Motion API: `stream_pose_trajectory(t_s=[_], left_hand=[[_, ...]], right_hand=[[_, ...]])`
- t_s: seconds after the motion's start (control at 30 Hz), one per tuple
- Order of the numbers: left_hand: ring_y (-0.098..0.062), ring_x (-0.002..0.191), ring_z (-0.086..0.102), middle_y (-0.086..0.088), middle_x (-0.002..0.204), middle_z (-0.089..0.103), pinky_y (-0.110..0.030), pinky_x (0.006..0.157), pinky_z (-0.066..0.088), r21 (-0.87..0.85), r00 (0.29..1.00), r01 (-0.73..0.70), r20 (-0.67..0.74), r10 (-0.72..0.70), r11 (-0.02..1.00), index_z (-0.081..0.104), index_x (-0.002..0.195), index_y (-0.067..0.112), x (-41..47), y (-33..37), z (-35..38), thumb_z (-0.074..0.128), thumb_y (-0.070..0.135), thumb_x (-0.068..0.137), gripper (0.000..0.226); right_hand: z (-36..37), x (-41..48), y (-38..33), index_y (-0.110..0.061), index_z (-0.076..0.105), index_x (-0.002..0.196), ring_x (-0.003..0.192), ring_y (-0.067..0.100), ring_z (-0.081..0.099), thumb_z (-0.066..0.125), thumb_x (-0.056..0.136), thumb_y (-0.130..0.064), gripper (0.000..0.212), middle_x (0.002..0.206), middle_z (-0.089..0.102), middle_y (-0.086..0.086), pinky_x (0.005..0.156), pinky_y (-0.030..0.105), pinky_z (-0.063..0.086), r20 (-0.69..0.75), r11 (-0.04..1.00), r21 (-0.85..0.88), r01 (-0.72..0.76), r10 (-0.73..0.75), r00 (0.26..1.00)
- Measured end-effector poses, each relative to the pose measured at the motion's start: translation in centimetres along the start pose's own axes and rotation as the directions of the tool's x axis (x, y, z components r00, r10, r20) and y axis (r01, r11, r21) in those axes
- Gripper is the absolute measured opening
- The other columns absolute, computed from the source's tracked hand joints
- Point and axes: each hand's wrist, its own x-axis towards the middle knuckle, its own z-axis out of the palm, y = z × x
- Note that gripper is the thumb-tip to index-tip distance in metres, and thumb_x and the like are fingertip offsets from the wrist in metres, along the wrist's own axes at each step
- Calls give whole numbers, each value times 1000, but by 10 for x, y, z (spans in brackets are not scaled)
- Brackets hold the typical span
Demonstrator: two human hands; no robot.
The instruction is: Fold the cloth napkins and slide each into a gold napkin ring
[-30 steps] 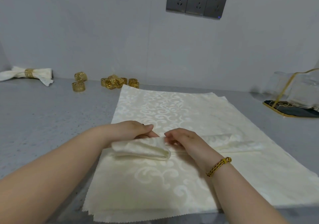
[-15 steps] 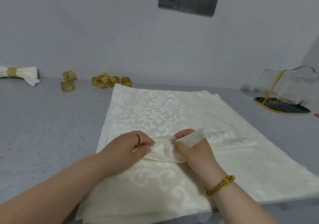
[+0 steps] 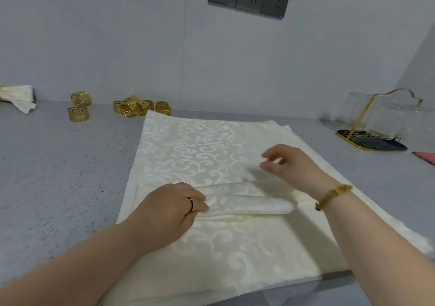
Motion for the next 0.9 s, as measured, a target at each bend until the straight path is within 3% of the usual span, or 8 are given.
stream_pose_trajectory(t_s=[0.13,0.3,0.37,0.47,0.63,0.73,0.83,0.9], left_hand=[[1,90,47,22,87,67,-8,74,40,19,1000,26,10,-26,999,71,94,29,-1,1,0,37,27,74,40],[-1,91,59,15,96,67,-11,80,44,12,997,5,77,-6,1000,72,97,31,-4,-1,0,36,30,80,39],[-6,93,66,12,104,68,-16,78,49,-34,996,26,90,-23,999,71,96,35,-5,-4,-1,29,37,91,42],[2,104,56,14,105,69,-19,84,41,-75,996,65,64,-60,995,72,94,34,-3,-8,-4,14,53,95,61],[0,108,46,21,94,69,-14,81,44,-123,993,107,58,-100,987,72,73,36,-1,-6,-5,37,44,80,36],[5,80,61,24,82,68,-15,64,51,-87,992,110,79,-103,990,66,63,39,0,-4,-5,38,43,75,31],[-2,101,60,23,106,63,-20,87,44,-77,979,169,133,-157,983,67,99,37,3,-3,-4,17,55,67,62],[-1,102,59,23,109,61,-14,88,40,-21,980,140,142,-136,990,64,109,38,3,-1,-4,16,52,68,65]], right_hand=[[33,32,-28,-23,57,94,80,4,50,63,84,-24,11,86,52,-14,72,12,38,482,962,-230,145,-17,876],[51,53,-48,-19,54,94,86,12,48,65,82,-31,20,94,53,-5,71,21,39,694,873,-433,226,162,702],[50,56,-51,-19,53,95,88,15,49,65,81,-36,25,96,53,-5,80,26,41,725,830,-499,249,243,645],[46,57,-50,-21,54,89,88,16,52,63,81,-40,21,90,55,-6,81,28,43,725,754,-589,290,335,602],[32,53,-43,-17,62,110,85,18,55,62,83,-36,33,80,58,-6,80,27,44,687,702,-670,244,460,563],[23,54,-33,-22,60,95,84,18,57,62,82,-36,20,77,57,-9,83,29,47,676,691,-680,244,462,574],[12,55,-23,-25,59,80,75,15,58,61,82,-33,9,78,60,-8,75,27,48,676,775,-615,147,422,603],[5,54,-19,-29,58,73,71,13,56,60,83,-31,10,76,60,-8,70,25,45,674,829,-551,92,378,635]])
